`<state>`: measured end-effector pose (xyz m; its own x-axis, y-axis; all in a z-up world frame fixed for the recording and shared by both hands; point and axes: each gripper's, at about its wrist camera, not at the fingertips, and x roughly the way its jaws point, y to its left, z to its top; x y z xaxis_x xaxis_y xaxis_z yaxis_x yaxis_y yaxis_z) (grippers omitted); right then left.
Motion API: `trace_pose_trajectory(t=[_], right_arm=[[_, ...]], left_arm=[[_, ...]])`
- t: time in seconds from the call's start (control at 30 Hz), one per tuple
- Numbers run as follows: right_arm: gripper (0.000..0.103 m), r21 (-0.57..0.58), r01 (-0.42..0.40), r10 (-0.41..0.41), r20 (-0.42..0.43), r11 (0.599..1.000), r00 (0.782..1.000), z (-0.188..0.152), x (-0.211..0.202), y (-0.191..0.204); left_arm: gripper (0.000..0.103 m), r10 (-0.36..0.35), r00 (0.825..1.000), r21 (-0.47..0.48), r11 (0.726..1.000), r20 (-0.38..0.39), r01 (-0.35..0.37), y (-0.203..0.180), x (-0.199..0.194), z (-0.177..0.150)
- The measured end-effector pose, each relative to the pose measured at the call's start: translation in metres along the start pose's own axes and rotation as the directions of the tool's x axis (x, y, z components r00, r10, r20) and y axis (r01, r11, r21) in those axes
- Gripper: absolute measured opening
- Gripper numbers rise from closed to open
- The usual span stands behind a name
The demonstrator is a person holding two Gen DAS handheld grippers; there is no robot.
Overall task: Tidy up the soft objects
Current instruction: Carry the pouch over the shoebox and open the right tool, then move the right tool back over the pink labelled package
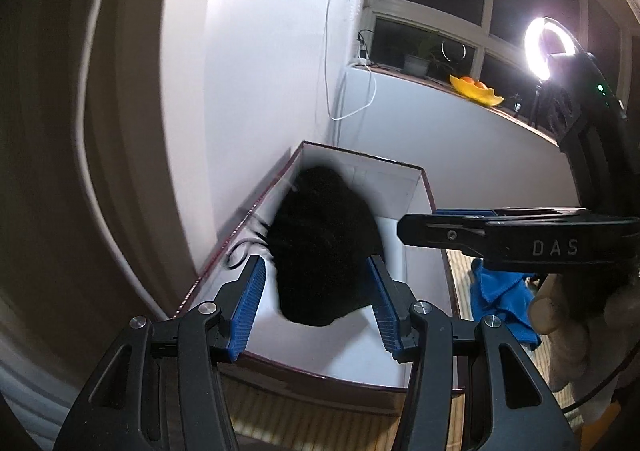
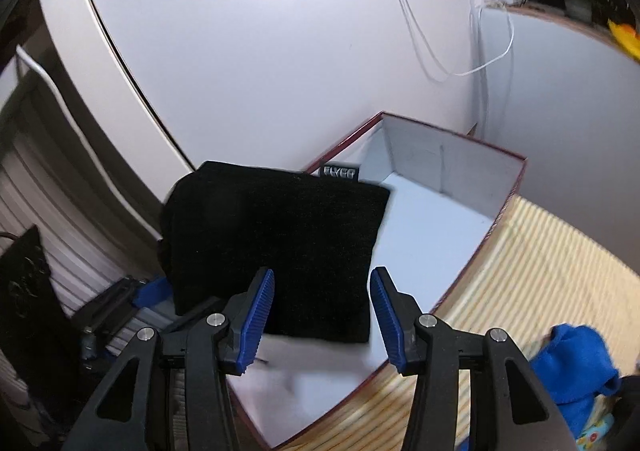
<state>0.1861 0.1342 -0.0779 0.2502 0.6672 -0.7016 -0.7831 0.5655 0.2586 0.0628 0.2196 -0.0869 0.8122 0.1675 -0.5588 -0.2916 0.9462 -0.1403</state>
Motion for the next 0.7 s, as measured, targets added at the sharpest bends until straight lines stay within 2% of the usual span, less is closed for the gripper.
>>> trace_pose_trajectory(t=[0.2, 0.33, 0.47, 0.7], right_arm=[[0.050, -0.012, 0.029, -0.029, 0.032, 1.000, 0.999, -0.003, -0.015, 0.003], [0.060, -0.051, 0.090, -0.086, 0.076, 0.995, 0.993, -0.013, -0.034, 0.011], [0.062, -0.076, 0.186, -0.175, 0.131, 0.980, 0.976, -0.025, -0.057, 0.016], [0.065, -0.037, 0.298, -0.285, 0.203, 0.954, 0.937, -0.055, -0.107, 0.002]], left_arm=[[0.050, 0.010, 1.000, -0.001, 1.000, 0.018, -0.010, 0.000, -0.009, 0.000], [0.050, -0.002, 1.000, -0.003, 1.000, 0.028, 0.002, -0.002, -0.019, -0.004], [0.050, -0.027, 0.999, 0.010, 1.000, 0.032, 0.027, -0.014, -0.025, -0.007], [0.050, -0.104, 0.994, 0.060, 0.993, 0.024, 0.103, -0.052, -0.030, -0.013]])
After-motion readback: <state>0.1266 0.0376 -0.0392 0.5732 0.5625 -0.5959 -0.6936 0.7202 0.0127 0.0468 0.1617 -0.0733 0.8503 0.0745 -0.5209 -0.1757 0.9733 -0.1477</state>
